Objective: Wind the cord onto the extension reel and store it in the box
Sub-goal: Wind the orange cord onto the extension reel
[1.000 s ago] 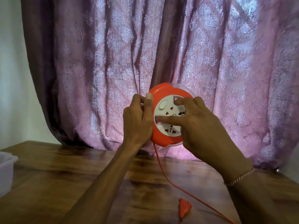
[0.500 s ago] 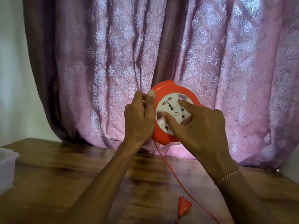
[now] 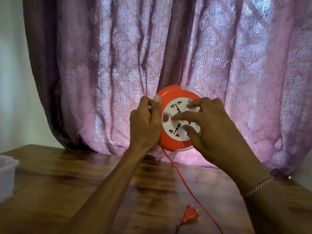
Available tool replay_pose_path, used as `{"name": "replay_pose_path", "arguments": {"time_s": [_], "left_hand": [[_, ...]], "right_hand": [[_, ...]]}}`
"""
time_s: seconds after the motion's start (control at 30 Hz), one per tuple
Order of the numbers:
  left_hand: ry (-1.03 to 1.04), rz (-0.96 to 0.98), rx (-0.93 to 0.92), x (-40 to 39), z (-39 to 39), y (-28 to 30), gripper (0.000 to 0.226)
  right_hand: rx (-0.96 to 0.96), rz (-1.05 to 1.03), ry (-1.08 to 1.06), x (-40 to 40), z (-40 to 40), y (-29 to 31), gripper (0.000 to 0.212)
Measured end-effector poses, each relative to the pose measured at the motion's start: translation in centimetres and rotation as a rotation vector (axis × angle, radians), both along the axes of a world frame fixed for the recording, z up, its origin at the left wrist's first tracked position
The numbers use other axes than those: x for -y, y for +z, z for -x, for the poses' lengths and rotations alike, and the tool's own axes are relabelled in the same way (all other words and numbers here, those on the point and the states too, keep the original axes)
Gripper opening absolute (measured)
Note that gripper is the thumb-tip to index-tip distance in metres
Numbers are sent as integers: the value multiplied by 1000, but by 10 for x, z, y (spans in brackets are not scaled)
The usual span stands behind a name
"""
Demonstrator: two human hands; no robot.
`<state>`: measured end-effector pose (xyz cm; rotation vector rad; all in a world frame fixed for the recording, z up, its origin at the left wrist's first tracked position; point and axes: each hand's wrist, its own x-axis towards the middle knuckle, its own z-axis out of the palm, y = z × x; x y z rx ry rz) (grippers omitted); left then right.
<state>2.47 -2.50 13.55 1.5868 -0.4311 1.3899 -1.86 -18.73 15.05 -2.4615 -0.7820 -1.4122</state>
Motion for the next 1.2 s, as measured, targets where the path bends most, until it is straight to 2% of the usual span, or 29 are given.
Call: {"name": "replay_pose_path", "arguments": {"time_s": [0.07, 0.13, 0.33, 0.53, 0.63, 0.73, 0.83, 0.93, 1.03, 1.1, 1.13, 1.2], "left_hand": [[20, 1, 16, -3, -2, 1, 32], [8, 4, 13, -2, -1, 1, 31], [4, 3, 11, 0, 1, 1, 29], [29, 0, 28, -1, -1, 2, 33], [29, -8, 20, 0, 0, 1, 32], [25, -6, 15, 2, 1, 1, 30], [16, 3, 9, 2, 1, 1, 30], [24, 14, 16, 1, 1, 1, 31], [12, 17, 18, 0, 1, 2, 31], [5, 23, 18, 0, 1, 2, 31], [6, 25, 19, 0, 1, 2, 31], [9, 30, 22, -2, 0, 2, 31]], "right_hand": [[-89, 82, -30, -3, 2, 0, 55], [-104, 131, -73, -7, 2, -2, 63], [74, 95, -108, -9, -3, -7, 59], [96, -138, -108, -17, -2, -12, 59], [86, -330, -106, -21, -8, -13, 71], [78, -406, -83, -22, -14, -15, 77], [92, -360, -93, -22, -15, -16, 74], [202, -315, -135, -20, -9, -13, 66], [267, -235, -50, -12, -6, -8, 37], [236, -121, 8, -4, -8, -4, 19], [186, -62, 32, -1, -9, -2, 23], [76, 45, 51, 2, -7, -2, 48]]}}
